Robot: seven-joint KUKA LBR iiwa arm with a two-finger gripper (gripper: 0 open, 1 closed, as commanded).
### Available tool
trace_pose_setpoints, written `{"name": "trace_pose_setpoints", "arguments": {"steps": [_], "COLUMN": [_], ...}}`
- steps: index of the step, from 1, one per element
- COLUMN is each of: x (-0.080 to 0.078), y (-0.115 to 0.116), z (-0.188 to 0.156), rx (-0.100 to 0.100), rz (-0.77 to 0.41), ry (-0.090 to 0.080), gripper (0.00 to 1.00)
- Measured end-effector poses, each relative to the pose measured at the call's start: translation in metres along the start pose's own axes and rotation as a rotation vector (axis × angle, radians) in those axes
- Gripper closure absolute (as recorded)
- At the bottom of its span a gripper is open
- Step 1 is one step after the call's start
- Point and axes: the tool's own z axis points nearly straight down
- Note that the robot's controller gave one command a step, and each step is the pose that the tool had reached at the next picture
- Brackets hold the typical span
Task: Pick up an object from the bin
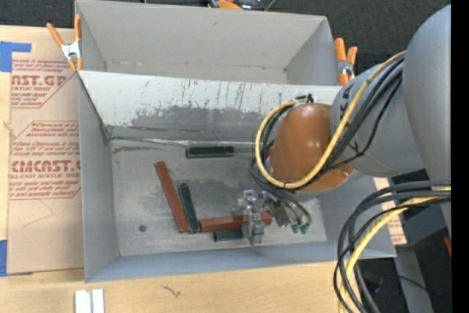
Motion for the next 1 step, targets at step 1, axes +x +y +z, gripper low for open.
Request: {"name": "trace_pose_setpoints", "arguments": {"steps": [1], "x": [-0.0259], "y": [0.0281], "z": [-0.1125], "rx": [0.001], "rz": [-0.023], "ry": [-0.012], "gripper": [1.00]}}
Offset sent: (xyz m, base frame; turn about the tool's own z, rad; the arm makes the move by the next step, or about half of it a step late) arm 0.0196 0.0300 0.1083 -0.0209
